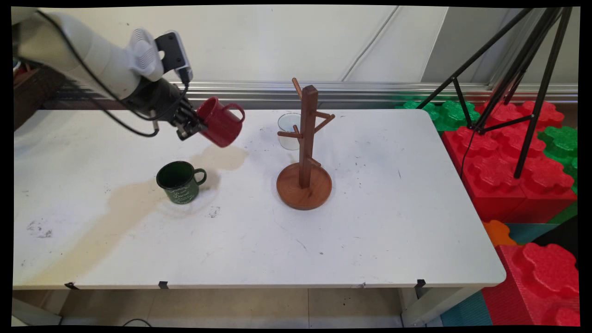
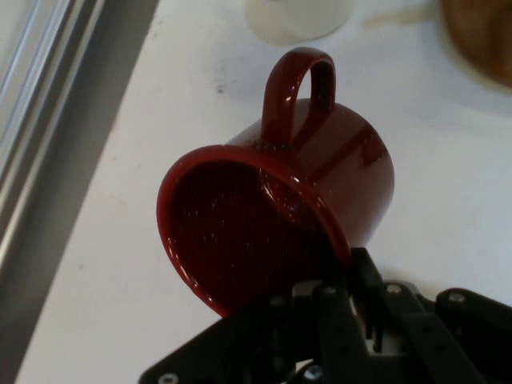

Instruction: Place the picked object on the table

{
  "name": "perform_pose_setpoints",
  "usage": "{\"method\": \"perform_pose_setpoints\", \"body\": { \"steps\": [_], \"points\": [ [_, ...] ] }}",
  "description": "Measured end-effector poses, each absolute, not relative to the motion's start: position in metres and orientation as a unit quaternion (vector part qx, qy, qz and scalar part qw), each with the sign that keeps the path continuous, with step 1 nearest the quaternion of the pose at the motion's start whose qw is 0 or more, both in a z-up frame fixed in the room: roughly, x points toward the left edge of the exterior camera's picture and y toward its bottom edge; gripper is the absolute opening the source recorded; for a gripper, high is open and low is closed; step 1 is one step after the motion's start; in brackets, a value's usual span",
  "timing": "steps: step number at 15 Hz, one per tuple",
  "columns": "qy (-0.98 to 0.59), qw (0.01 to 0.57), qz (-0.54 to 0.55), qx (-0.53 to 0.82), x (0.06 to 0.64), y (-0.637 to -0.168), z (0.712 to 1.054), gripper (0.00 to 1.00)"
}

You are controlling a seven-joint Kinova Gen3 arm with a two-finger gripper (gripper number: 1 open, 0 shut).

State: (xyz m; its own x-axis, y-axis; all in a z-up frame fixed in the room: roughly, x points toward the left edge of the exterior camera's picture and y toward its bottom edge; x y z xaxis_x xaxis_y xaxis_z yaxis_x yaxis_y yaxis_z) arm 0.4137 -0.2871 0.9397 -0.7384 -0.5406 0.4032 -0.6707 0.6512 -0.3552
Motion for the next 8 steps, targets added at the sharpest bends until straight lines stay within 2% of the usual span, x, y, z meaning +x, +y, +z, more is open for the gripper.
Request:
{"method": "perform_pose_setpoints", "body": {
  "steps": [8],
  "points": [
    [-0.9,0.072,0.262,0.342,0.438,-0.333,0.92,0.0]
  ]
}}
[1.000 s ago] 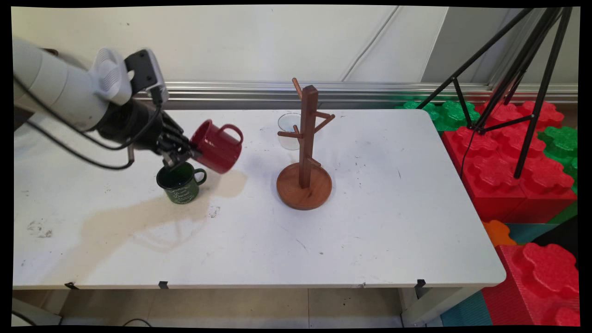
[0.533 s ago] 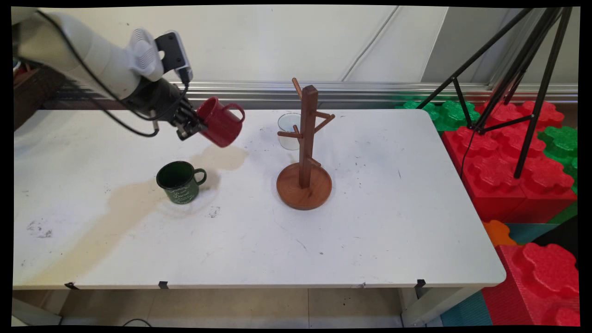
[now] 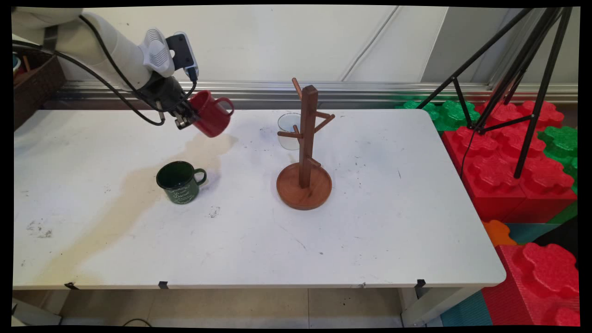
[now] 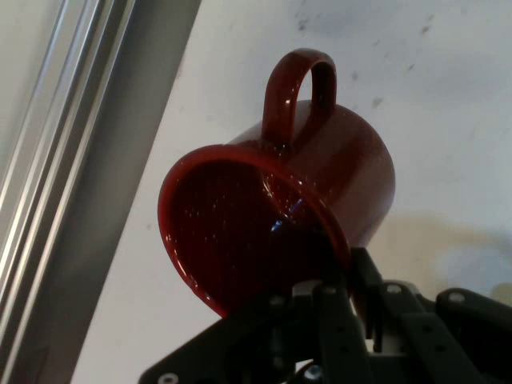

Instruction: Place the picked object on the table

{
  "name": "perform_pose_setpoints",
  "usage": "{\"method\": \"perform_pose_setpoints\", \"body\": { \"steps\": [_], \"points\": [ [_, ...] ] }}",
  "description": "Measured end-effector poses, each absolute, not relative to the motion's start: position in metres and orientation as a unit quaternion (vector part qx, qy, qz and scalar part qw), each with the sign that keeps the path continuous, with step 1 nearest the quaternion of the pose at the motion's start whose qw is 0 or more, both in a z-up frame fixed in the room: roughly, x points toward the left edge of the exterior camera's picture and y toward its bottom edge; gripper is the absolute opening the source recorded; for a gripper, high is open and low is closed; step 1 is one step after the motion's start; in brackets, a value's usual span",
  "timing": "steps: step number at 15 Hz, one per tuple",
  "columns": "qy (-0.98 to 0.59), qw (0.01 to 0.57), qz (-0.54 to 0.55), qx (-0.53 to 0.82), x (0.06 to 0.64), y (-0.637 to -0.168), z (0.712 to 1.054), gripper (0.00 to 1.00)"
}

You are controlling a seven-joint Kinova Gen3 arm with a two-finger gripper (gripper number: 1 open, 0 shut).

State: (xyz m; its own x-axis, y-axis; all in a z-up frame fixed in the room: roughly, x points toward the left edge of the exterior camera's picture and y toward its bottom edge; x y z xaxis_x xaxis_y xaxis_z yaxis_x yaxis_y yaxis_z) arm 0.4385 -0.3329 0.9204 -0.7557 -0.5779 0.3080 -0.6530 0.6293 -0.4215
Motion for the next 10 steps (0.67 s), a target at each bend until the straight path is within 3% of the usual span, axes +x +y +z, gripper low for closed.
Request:
{"method": "perform_pose_setpoints", "body": {
  "steps": [10],
  "points": [
    [-0.896,0.007,0.263,0.357,0.472,-0.354,0.895,0.0]
  ]
}}
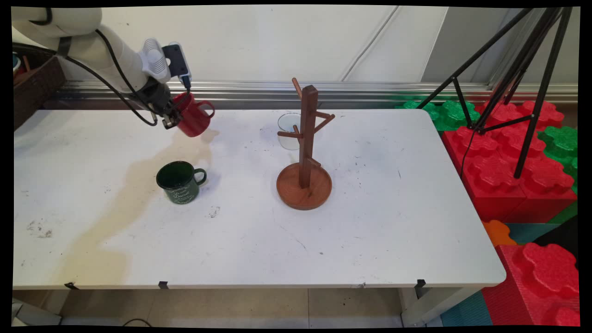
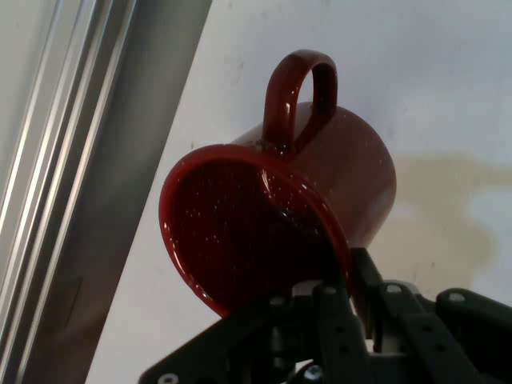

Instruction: Place the picked object on the table

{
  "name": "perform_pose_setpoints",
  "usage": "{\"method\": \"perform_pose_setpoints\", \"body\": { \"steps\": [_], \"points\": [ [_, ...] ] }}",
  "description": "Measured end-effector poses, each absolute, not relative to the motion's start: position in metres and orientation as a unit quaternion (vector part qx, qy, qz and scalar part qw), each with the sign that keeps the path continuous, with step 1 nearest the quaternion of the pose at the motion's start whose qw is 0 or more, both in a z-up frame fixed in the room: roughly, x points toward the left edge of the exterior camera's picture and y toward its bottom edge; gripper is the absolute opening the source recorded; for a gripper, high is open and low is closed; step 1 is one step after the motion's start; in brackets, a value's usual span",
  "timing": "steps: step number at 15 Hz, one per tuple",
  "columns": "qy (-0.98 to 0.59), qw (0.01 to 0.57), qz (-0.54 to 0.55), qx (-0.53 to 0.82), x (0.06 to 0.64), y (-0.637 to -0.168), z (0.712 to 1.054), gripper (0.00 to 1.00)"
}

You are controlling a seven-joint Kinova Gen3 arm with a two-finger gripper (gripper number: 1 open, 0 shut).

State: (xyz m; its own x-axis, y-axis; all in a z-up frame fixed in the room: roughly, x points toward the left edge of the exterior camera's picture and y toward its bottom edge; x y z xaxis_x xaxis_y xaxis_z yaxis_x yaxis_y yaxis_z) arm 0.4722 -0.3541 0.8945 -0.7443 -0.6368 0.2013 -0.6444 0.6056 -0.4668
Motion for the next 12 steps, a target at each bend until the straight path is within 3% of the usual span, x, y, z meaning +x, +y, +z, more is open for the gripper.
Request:
{"method": "perform_pose_setpoints", "body": {
  "steps": [12],
  "points": [
    [-0.89,-0.044,0.236,0.387,0.49,-0.337,0.869,0.0]
  ]
}}
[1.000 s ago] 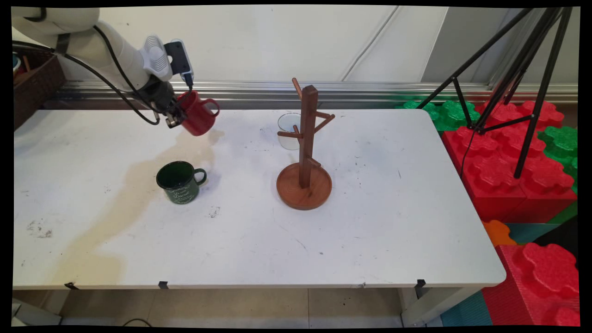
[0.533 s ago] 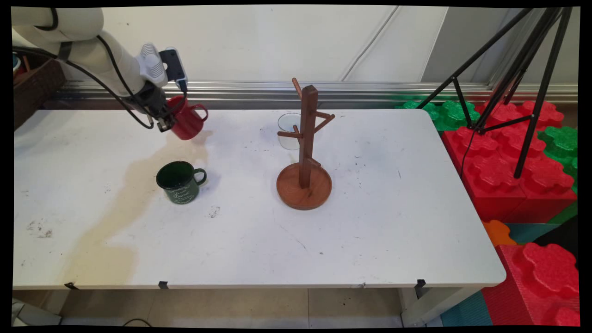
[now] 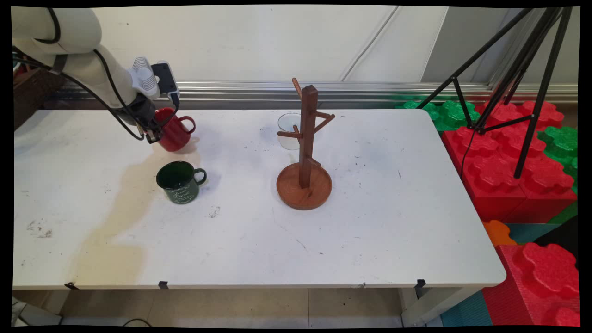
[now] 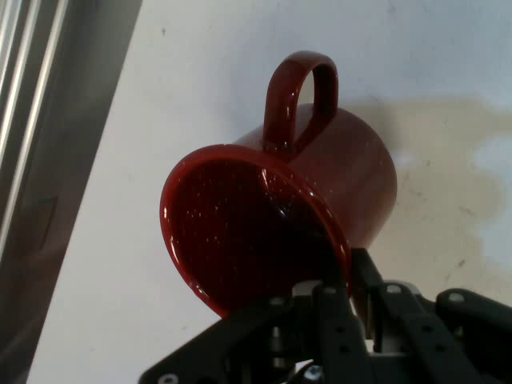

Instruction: Place the picked object on the table

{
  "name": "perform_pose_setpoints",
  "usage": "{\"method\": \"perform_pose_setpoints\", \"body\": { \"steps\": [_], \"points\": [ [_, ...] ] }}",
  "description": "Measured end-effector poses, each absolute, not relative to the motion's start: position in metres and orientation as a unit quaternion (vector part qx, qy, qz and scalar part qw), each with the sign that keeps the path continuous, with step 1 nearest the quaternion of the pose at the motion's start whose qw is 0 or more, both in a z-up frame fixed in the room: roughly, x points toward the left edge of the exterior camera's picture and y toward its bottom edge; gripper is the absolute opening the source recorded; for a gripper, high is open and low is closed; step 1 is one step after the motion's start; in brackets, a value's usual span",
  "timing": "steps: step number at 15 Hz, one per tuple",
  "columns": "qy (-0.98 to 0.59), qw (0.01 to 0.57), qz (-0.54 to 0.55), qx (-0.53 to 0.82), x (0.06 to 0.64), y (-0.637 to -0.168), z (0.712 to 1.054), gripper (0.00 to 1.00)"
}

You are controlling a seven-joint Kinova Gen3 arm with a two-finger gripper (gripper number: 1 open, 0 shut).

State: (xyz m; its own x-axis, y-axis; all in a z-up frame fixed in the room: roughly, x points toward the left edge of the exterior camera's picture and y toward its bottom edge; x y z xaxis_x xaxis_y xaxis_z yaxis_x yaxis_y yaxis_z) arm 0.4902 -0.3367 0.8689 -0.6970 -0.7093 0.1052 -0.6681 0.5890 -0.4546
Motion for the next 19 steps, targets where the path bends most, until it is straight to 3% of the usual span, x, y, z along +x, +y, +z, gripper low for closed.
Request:
{"method": "perform_pose_setpoints", "body": {
  "steps": [11,12,19],
  "points": [
    [0.889,0.054,-0.221,-0.397,0.491,-0.333,0.851,0.0],
    [0.889,0.054,-0.221,-0.397,0.49,-0.333,0.851,1.0],
    [0.888,0.038,-0.227,-0.397,0.483,-0.336,0.848,1.0]
  ]
}}
